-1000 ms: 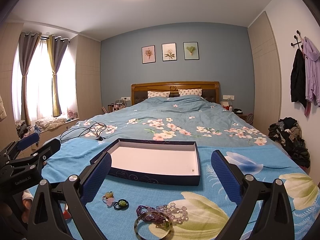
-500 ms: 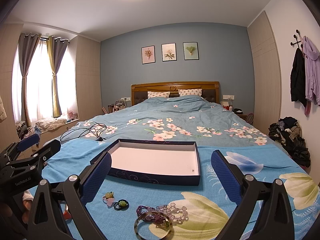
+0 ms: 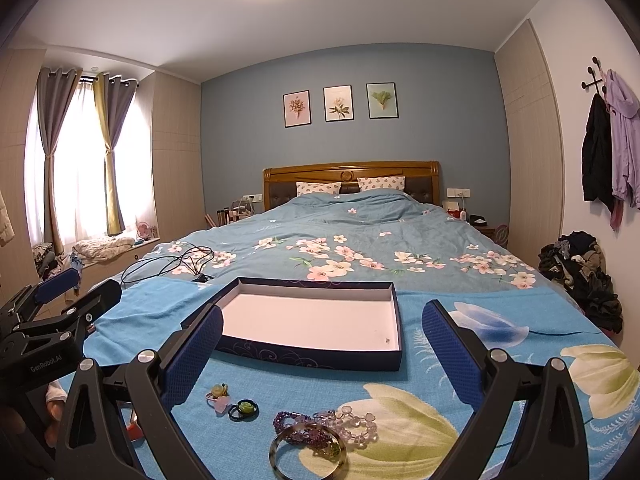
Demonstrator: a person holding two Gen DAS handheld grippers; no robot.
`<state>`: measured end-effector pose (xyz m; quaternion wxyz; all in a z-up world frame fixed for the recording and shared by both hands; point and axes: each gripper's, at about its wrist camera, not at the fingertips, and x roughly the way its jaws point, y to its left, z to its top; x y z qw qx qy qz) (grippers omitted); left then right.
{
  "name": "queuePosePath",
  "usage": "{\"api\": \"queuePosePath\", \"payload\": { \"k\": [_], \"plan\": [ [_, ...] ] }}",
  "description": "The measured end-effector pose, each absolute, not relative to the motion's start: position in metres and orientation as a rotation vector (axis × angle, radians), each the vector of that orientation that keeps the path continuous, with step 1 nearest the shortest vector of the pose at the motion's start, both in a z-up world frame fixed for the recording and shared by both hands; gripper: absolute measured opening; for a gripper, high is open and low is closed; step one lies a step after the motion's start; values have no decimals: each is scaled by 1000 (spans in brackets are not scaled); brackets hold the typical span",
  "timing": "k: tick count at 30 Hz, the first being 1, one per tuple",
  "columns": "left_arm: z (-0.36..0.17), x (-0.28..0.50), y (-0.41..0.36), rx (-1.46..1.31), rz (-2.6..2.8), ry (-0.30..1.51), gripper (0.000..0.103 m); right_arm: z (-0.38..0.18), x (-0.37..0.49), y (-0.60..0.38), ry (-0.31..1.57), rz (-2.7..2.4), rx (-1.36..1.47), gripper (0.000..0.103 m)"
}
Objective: Organize jewelry
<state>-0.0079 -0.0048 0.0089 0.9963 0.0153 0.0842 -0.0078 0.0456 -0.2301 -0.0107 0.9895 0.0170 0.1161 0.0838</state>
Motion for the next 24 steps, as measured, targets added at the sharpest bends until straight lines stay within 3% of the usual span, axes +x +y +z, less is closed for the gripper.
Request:
{"api": "queuePosePath", "payload": {
  "k": [24],
  "plan": [
    [8,-8,-4,28,-20,177,97,-10,47,-225,243,178,39,96]
  ]
}}
